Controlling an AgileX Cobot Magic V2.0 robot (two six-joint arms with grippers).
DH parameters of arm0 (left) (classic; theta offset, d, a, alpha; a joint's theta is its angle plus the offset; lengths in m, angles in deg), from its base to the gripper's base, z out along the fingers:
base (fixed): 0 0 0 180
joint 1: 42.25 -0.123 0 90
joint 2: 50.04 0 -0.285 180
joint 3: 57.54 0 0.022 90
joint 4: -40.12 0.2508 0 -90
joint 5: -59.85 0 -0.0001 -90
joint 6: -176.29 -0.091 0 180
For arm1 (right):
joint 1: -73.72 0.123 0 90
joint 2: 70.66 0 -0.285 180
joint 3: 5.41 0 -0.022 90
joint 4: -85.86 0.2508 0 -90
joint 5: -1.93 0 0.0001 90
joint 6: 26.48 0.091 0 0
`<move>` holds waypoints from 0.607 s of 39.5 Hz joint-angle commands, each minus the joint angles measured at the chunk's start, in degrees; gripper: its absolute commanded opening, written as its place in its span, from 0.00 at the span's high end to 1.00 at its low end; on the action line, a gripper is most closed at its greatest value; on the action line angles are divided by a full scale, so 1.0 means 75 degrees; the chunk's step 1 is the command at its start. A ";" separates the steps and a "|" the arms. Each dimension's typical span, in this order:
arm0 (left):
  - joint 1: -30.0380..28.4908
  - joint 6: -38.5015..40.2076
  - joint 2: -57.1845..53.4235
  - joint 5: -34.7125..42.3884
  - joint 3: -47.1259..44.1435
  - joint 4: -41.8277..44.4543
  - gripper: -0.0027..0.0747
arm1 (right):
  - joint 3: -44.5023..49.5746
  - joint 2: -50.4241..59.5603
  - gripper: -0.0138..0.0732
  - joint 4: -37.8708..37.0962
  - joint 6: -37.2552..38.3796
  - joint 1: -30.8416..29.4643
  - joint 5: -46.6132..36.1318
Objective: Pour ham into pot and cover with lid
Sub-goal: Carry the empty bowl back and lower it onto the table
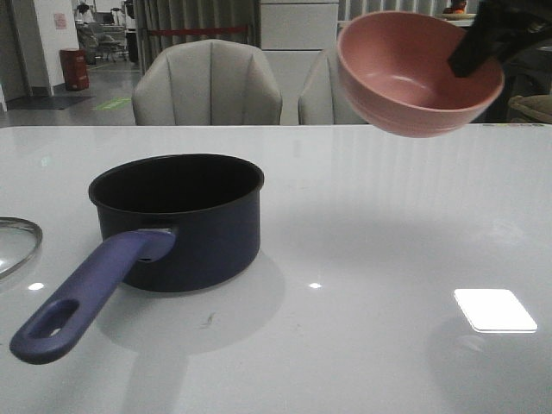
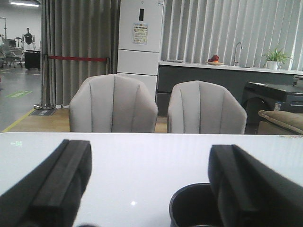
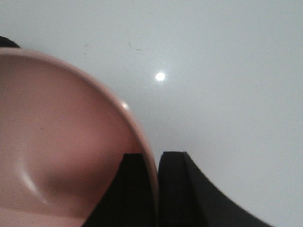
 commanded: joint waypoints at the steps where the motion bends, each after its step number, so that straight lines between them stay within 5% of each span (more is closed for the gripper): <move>1: 0.0053 0.0021 0.0010 0.0601 0.0199 -0.0019 0.25 | -0.0202 0.0243 0.70 -0.0134 0.0408 -0.0576 0.0192; 9: 0.0053 0.0021 0.0010 0.0601 0.0199 -0.0019 0.25 | -0.0202 -0.0346 0.70 -0.0252 0.0452 -0.1362 0.1037; 24: 0.0053 0.0021 0.0010 0.0601 0.0199 -0.0019 0.25 | -0.0202 -0.1392 0.70 -0.0855 0.0452 -0.1397 0.1138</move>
